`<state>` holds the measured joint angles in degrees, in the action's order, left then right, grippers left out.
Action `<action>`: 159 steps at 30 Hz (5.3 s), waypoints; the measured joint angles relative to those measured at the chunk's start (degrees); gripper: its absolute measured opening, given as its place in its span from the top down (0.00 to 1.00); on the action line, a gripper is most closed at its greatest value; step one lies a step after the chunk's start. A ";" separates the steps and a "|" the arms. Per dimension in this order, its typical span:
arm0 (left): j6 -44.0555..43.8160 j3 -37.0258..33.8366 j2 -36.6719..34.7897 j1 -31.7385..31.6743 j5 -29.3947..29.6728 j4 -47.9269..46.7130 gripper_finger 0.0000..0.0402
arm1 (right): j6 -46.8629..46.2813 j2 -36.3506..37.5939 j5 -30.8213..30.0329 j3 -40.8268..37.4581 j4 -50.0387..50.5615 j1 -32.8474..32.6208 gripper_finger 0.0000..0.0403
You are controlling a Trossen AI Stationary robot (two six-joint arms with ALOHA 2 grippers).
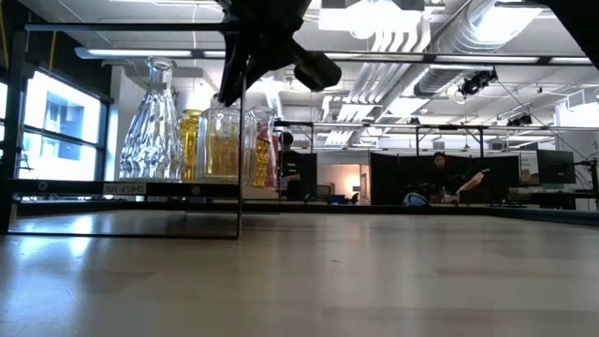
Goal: Sort vases onto shelf
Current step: Put the transparent vase on the shelf aligned with the other transparent vase, then adjust the transparent vase on the shelf
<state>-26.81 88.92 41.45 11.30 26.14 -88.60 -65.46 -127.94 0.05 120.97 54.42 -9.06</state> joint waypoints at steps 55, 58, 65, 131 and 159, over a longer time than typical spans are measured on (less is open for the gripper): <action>-0.26 0.00 0.00 0.01 0.08 0.04 0.78 | 4.96 -0.11 -0.90 0.00 4.17 2.20 1.00; -0.60 0.00 0.00 0.00 -0.08 0.04 0.78 | 5.52 -0.11 -1.03 -0.01 4.05 2.73 1.00; -0.61 0.00 0.00 0.01 -0.23 0.04 0.78 | 6.96 -0.11 -0.98 -0.01 1.54 3.35 1.00; -8.80 -47.25 4.70 2.91 -25.92 51.02 0.78 | 24.54 17.79 -38.60 9.81 27.46 2.71 1.00; -10.08 -49.92 14.51 3.86 -17.05 55.46 0.78 | 26.93 17.79 -39.30 9.81 28.30 2.67 1.00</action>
<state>-36.89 39.00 55.96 15.16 9.09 -33.14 -38.52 -110.15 -39.24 130.78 82.72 -6.39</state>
